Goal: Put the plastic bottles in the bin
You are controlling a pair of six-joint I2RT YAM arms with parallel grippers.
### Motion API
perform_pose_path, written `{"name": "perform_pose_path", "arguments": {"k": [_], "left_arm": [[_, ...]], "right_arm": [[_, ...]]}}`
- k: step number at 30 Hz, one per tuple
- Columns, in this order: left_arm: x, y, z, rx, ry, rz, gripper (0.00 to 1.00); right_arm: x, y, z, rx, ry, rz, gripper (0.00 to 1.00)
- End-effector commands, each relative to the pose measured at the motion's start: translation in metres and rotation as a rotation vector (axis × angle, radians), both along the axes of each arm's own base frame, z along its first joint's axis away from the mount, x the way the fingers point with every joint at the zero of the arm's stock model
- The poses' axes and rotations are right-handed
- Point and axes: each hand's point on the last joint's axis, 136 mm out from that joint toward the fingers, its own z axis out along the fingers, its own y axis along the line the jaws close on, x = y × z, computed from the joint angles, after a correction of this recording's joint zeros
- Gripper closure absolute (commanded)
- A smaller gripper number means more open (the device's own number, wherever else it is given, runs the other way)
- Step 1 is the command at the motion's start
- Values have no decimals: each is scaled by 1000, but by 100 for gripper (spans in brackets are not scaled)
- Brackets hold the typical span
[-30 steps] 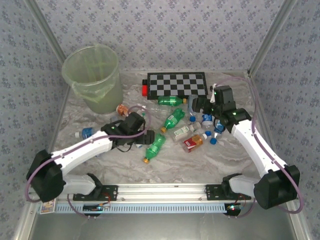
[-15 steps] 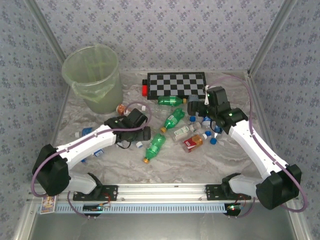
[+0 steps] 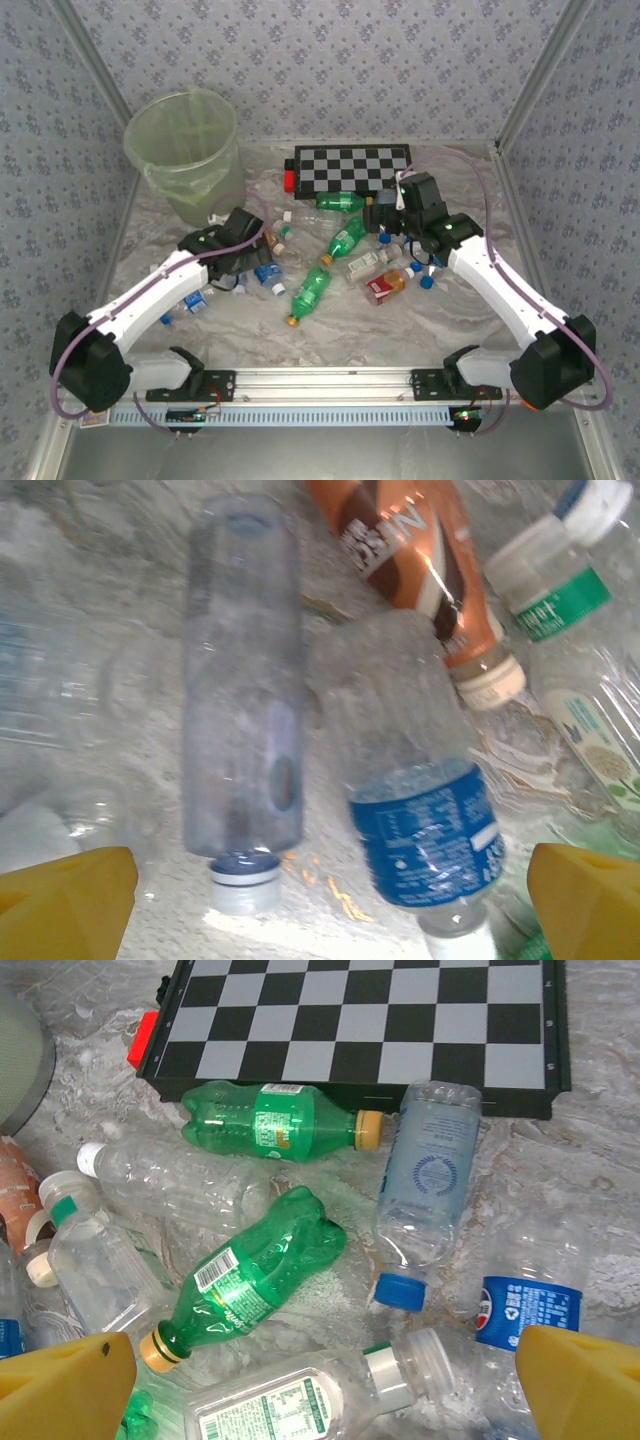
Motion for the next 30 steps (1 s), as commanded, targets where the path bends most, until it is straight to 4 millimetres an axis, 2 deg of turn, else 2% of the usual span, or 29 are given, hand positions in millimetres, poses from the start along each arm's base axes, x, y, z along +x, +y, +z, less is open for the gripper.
{"name": "perform_pose_path", "arguments": {"k": [1,6,9,10,14,19,25,30], "left_arm": [[-7,27,2,42,0,31,0],[-13,60,-3,-55,20,188,0],[-19,80,-5,-114,28,320,0],[-20,86,-4,-159,20,379,0],[-19,105,-5,-319,-29,573,1],[-22,137,0,-373,-85,783,1],[-21,157,-13,-454,-91,974,1],[-14,159,-29,-506,-19,1048,3]], "right_arm": [[6,12,17,7,-42,24,1],[9,24,19,25,-44,43,1],[10,29,14,35,-25,48,1],[15,32,27,50,-44,44,1],[19,39,30,50,-37,51,1],[21,42,34,60,-53,55,1],[24,43,36,62,-56,54,1],[26,42,37,61,-55,53,0]]}}
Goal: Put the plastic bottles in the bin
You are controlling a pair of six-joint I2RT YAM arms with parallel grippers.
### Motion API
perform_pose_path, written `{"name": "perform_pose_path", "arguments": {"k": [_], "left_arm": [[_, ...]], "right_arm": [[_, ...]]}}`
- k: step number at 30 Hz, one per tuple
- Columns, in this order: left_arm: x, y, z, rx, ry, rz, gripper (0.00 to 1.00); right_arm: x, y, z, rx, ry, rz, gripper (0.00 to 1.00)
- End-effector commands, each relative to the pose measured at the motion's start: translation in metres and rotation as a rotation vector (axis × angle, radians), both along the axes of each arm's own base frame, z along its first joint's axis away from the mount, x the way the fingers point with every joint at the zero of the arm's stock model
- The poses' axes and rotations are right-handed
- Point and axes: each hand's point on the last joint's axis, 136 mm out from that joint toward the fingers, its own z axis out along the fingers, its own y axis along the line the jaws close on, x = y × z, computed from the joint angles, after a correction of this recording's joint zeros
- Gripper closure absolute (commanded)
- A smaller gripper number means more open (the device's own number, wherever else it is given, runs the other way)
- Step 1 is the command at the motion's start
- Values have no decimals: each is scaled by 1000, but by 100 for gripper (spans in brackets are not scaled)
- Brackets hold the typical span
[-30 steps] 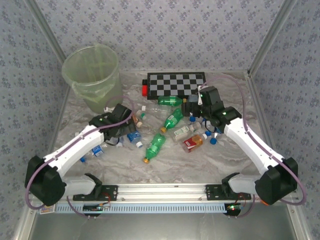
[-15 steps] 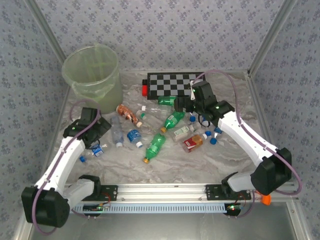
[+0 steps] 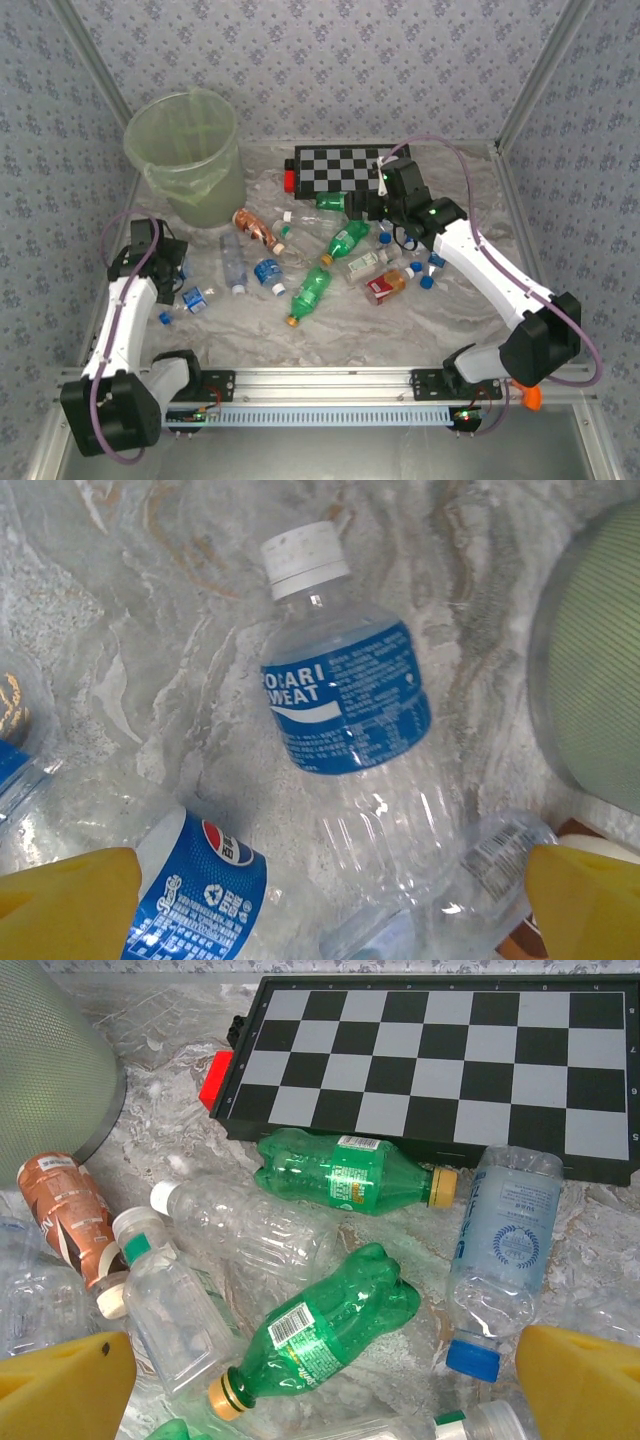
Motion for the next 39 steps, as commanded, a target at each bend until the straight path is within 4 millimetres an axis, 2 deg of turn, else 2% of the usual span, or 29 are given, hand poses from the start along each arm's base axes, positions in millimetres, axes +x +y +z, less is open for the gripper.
{"name": "perform_pose_path", "arguments": {"k": [1,6,14,29,39], "left_arm": [[10,-4,-8,-81,-2,46,3],[19,-1,-15,-100,-7,77,4],[22,3,-34,-138,4,116,14],[34,8,-60,-161,39,123,18],[39,11,-67,-153,44,124,18]], "right_arm": [[5,3,13,30,-19,0,1],[9,4,10,33,-8,-2,1],[12,-1,7,39,1,-16,1],[15,-11,12,51,-14,-50,1],[16,-12,10,49,-11,-56,1]]}}
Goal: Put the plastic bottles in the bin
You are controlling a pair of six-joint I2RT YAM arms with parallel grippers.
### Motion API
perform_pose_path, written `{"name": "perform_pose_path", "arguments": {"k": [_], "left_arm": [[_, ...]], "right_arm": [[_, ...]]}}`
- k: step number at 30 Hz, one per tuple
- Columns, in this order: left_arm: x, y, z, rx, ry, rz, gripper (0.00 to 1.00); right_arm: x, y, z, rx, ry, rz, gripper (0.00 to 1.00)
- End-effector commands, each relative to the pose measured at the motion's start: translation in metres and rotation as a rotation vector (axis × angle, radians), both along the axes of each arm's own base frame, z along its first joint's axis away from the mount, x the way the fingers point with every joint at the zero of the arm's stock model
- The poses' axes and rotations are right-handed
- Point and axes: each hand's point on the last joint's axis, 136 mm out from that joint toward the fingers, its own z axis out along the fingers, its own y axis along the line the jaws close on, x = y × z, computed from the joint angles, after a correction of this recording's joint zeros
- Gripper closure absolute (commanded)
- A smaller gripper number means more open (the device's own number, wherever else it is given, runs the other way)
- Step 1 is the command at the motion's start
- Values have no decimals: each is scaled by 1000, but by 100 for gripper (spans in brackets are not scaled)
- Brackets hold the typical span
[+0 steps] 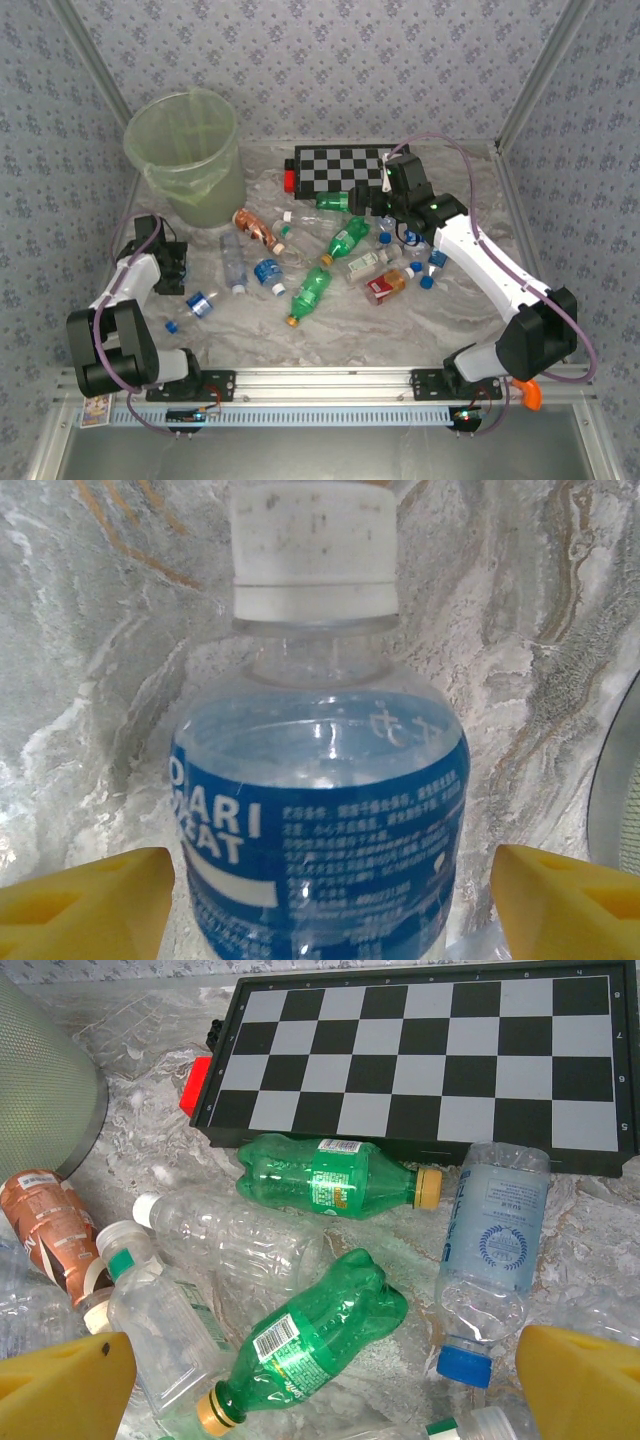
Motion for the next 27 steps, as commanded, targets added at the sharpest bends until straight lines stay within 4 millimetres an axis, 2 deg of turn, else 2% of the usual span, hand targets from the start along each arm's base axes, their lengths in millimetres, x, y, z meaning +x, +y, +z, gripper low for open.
{"name": "perform_pose_path", "arguments": {"k": [1,25,27], "left_arm": [[2,2,-6,-5,3,13,18],[20,10,-19,26,-21,12,20],[21,11,-20,27,-22,13,17]], "right_arm": [[5,-1,16,26,-35,-17,1],[11,3,21,18,-33,-4,1],[12,3,20,19,-32,-6,1]]}}
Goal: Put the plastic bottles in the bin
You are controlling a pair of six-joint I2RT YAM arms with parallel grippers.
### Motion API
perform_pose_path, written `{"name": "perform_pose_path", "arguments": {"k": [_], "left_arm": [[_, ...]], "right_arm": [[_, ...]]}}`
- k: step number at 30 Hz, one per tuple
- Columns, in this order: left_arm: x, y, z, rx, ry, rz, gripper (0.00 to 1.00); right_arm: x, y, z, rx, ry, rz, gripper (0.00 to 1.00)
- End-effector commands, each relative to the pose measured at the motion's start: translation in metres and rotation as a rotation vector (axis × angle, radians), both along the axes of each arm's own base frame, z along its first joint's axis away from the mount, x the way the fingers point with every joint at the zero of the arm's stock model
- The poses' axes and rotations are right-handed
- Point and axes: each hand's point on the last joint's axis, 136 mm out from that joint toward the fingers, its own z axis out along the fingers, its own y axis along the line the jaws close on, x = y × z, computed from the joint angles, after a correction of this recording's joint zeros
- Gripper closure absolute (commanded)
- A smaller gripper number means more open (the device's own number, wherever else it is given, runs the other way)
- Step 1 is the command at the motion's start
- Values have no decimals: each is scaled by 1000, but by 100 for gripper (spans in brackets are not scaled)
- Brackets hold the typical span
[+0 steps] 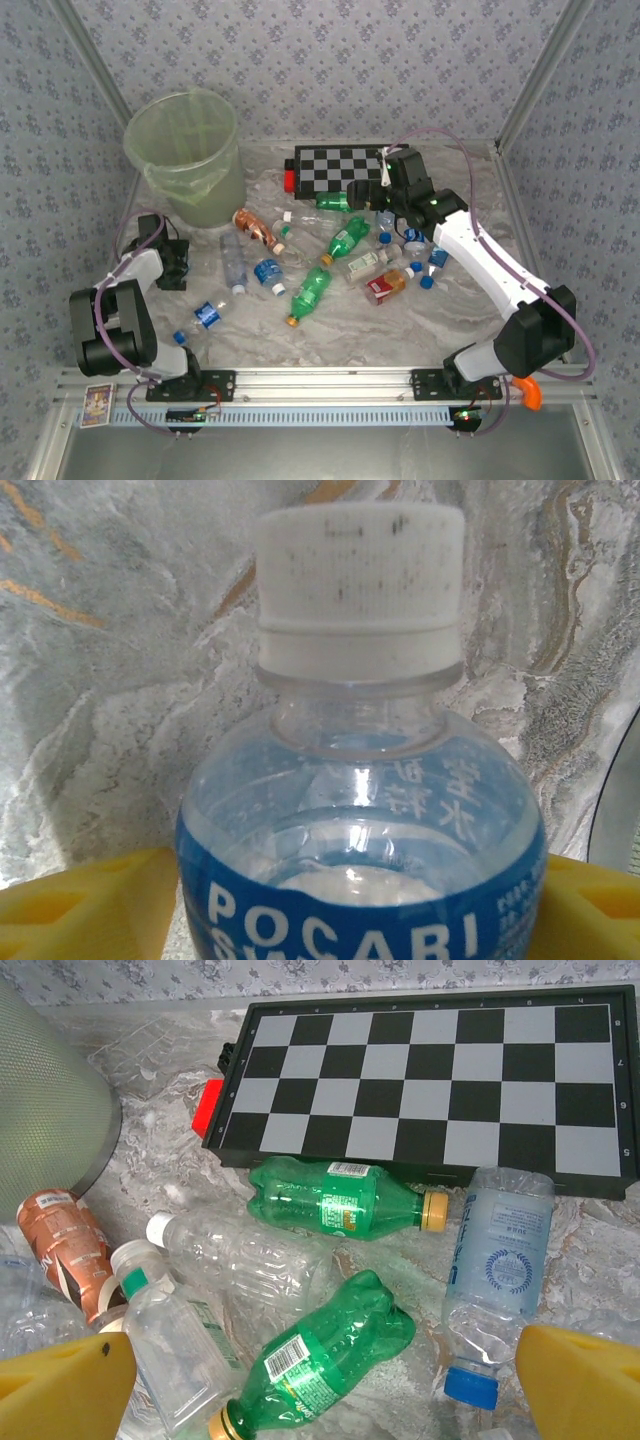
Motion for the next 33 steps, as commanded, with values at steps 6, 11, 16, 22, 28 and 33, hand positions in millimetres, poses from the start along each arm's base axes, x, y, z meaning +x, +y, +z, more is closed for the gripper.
{"name": "perform_pose_path", "arguments": {"k": [6,11,16,22,28,33], "left_arm": [[7,9,-5,18,-21,14,21],[5,12,0,29,-39,32,43],[1,17,10,42,-66,49,45],[-12,22,40,71,-121,87,45],[-30,33,97,145,-185,109,46],[-33,35,149,188,-324,122,46]], "right_arm": [[4,0,6,7,-3,-4,1],[5,1,10,10,-9,-2,1],[5,4,13,17,-19,5,1],[8,9,20,36,-29,21,1],[12,20,37,69,-60,51,1],[18,36,59,118,-115,91,1]]}}
